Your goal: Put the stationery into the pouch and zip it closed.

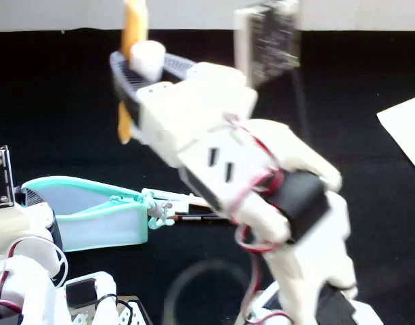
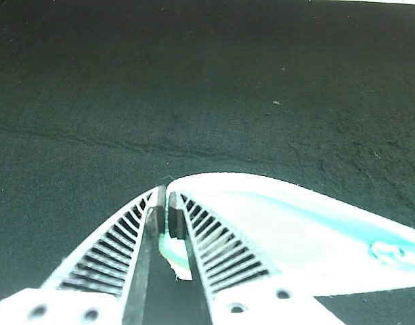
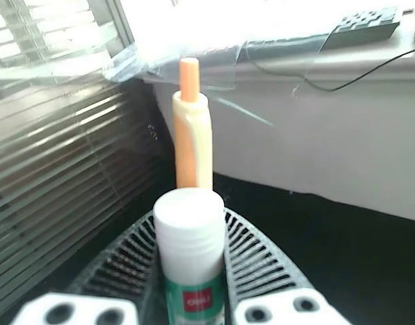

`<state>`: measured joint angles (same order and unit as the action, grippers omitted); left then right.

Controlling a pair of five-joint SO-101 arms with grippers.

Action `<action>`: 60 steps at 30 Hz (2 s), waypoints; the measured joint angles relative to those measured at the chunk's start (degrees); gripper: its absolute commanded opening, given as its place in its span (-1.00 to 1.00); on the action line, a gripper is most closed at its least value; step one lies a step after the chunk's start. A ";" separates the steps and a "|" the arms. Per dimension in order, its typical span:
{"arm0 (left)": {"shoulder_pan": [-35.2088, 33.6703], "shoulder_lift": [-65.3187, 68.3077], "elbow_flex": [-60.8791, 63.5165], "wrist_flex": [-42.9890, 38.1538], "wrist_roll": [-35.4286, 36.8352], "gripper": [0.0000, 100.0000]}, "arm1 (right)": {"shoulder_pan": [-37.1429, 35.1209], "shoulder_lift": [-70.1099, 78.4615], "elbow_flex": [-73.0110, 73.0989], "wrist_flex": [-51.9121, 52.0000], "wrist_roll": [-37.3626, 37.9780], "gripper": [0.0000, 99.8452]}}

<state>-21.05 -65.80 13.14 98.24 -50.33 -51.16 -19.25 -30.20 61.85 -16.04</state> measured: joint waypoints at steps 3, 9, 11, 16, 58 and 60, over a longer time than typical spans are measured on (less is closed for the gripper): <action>0.00 0.00 0.00 0.00 0.00 -0.99 | -3.25 2.99 -1.58 0.35 0.00 -0.99; 0.00 0.00 0.00 0.00 0.00 -0.99 | -6.86 3.78 -2.46 0.35 0.00 -0.99; 0.00 0.00 0.00 0.00 0.00 -0.99 | -7.91 3.78 -2.46 0.35 0.00 -0.99; 0.00 0.00 0.00 0.00 0.00 -0.99 | -10.90 5.45 -2.55 0.35 0.00 -0.99; 0.00 0.00 0.09 0.18 0.00 -0.99 | -14.07 15.65 12.75 -2.37 -5.27 -0.92; 0.00 0.00 0.35 0.18 0.00 -0.99 | -14.07 15.65 12.84 -2.37 -5.27 -0.77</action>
<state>-21.05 -65.80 13.49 98.42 -50.33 -65.23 -3.60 -17.36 59.47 -21.32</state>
